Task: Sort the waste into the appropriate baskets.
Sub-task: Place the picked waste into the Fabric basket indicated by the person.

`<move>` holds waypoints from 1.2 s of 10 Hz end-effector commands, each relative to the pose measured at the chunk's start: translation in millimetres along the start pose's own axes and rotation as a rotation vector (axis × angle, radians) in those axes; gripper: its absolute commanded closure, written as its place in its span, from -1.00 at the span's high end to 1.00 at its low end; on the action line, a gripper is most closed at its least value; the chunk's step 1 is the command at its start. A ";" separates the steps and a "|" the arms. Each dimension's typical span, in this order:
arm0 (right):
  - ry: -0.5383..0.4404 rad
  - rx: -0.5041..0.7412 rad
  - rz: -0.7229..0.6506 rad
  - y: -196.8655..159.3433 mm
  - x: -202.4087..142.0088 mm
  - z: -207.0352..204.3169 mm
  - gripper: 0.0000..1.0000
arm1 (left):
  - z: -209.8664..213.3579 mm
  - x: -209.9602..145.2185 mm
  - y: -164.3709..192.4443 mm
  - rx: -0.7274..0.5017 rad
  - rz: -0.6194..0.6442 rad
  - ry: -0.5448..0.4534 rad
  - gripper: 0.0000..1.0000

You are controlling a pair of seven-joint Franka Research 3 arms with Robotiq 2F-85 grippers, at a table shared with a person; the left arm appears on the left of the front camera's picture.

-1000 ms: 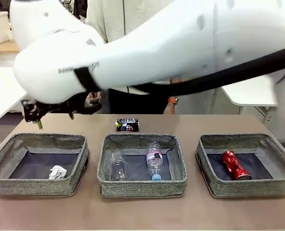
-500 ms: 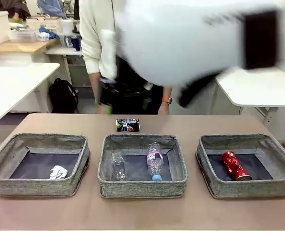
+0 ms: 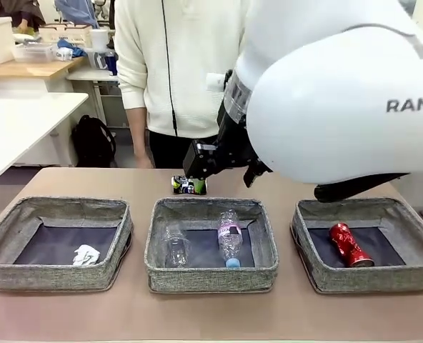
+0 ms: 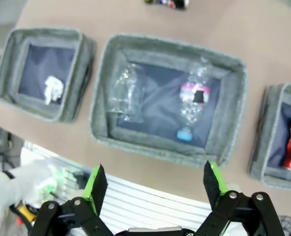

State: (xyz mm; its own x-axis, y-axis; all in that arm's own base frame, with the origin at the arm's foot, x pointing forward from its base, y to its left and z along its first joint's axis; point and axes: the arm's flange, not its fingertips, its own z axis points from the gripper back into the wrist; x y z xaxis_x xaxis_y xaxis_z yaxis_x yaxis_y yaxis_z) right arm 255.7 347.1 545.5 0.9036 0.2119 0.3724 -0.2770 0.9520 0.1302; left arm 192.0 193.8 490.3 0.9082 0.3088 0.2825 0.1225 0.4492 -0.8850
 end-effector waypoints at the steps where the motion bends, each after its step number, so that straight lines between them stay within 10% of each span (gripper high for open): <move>1: 0.009 -0.005 -0.019 -5.9 -2.7 -4.1 1.00 | 0.1 0.0 -0.1 0.000 0.000 0.000 1.00; 6: 0.065 0.577 -0.276 -177.4 -6.5 -1.0 1.00 | -138.2 44.1 -20.2 -0.104 -0.051 -0.006 1.00; 9: 0.105 1.060 -0.204 -277.3 -43.2 -5.3 1.00 | -190.8 52.8 -27.7 -0.185 0.021 0.001 1.00; 12: 0.016 1.290 -0.280 -348.5 -81.3 -17.2 1.00 | -218.7 41.6 -27.9 -0.243 0.025 0.292 1.00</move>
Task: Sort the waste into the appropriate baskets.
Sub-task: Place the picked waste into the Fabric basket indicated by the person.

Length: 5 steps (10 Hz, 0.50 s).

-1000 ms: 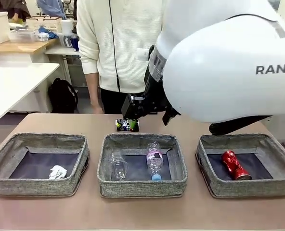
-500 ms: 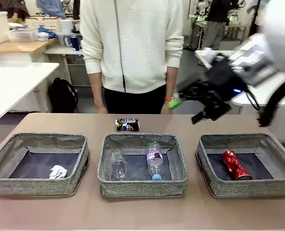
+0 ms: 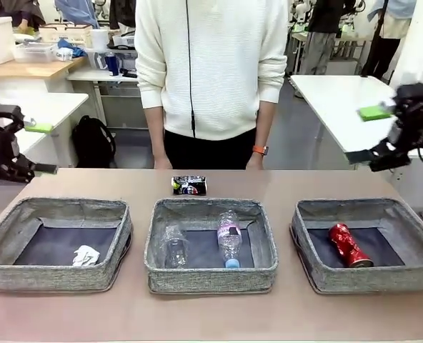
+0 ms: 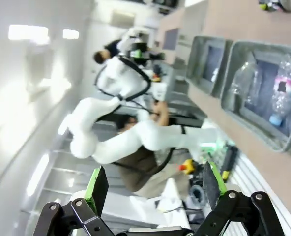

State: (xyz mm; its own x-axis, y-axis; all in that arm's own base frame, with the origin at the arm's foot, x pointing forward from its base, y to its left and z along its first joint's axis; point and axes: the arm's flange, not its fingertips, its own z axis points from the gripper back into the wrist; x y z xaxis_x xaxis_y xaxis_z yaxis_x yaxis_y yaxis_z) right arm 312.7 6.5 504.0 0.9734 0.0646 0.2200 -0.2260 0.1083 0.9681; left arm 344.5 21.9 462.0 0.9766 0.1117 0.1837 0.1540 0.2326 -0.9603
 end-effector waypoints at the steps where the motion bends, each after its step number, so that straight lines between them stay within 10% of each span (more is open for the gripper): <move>1: -0.034 0.077 -0.119 -58.5 -38.4 8.7 1.00 | -17.2 -38.8 7.1 -0.051 -0.003 0.131 1.00; 4: -0.493 0.161 -0.119 -91.4 -41.6 15.2 1.00 | -30.0 -53.0 16.7 -0.050 -0.009 0.315 1.00; 5: -0.178 0.101 -0.216 -76.7 -2.1 65.1 1.00 | -23.9 -19.3 1.6 -0.066 0.012 0.205 1.00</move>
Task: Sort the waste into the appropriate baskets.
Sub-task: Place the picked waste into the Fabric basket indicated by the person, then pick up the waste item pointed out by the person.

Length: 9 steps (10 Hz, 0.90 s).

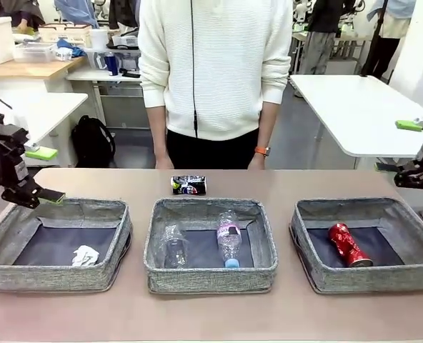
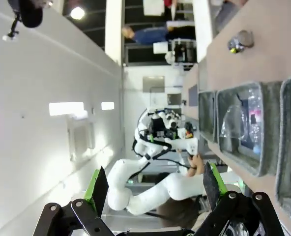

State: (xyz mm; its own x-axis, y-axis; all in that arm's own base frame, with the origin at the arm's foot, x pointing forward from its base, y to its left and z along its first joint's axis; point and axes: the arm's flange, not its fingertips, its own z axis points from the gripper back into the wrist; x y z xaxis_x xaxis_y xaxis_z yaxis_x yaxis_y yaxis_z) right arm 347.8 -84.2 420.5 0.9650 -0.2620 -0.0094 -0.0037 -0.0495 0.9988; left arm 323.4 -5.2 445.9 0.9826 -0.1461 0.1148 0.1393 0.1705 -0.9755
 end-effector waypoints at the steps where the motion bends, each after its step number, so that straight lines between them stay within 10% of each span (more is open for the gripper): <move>1: 0.141 -0.047 0.023 15.8 -21.5 -13.3 1.00 | 4.0 6.3 -4.6 -0.002 -0.006 -0.062 1.00; 9: 0.141 -0.047 0.023 15.8 -21.5 -13.3 1.00 | 4.0 6.3 -4.6 -0.002 -0.006 -0.062 1.00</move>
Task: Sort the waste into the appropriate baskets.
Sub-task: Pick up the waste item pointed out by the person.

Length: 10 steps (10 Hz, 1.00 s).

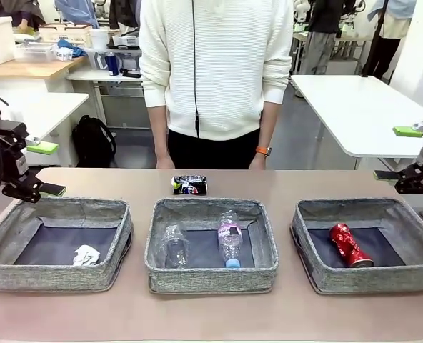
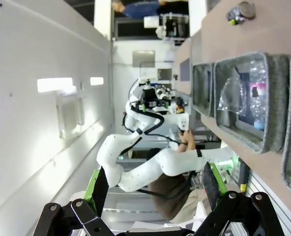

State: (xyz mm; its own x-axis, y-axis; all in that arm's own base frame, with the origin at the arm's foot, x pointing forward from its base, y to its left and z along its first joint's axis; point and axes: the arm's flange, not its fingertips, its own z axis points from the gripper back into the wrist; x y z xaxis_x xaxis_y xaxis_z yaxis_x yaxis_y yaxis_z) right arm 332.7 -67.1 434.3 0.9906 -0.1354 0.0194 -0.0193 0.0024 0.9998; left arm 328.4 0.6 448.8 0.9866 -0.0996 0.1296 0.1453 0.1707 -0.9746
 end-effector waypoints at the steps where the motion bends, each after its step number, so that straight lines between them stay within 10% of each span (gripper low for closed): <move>1: 0.011 0.001 -0.003 2.8 -2.2 -0.2 1.00 | -2.9 1.8 -3.5 -0.003 0.000 -0.013 1.00; 10: 0.011 0.001 -0.003 2.8 -2.2 -0.2 1.00 | -2.9 1.8 -3.5 -0.003 0.000 -0.013 1.00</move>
State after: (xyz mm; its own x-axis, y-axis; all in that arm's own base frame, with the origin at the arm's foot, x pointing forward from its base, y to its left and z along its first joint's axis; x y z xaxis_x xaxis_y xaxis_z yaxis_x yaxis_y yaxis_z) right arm 332.8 -66.5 434.4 0.9909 -0.1334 0.0193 -0.0191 0.0024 0.9998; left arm 328.4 0.6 448.8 0.9866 -0.0996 0.1296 0.1453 0.1707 -0.9746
